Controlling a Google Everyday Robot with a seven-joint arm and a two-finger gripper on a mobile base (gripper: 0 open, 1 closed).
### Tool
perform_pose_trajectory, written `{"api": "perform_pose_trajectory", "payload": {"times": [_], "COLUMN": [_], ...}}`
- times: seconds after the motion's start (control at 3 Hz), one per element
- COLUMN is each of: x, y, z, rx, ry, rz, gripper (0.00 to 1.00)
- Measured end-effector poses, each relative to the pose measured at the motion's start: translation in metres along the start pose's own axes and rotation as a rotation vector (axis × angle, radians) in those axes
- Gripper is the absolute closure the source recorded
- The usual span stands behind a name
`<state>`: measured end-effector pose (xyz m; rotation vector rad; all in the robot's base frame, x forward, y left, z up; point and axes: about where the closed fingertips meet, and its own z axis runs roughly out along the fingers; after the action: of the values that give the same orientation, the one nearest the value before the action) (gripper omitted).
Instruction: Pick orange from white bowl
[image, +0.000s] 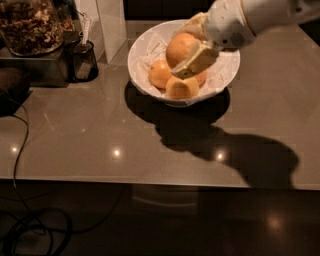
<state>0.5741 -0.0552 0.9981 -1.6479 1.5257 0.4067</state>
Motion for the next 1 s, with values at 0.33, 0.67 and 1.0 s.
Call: {"api": "perform_pose_trajectory", "payload": {"times": [0.33, 0.67, 1.0], "x": [-0.004, 0.034, 0.031], "y": [0.040, 0.066, 0.096], "z": [-0.015, -0.024, -0.029], "rx": [0.064, 0.065, 0.051], "ry": [-0.101, -0.081, -0.092], "rz": [0.047, 0.132, 0.143], "gripper": [1.00, 1.00, 1.00]}}
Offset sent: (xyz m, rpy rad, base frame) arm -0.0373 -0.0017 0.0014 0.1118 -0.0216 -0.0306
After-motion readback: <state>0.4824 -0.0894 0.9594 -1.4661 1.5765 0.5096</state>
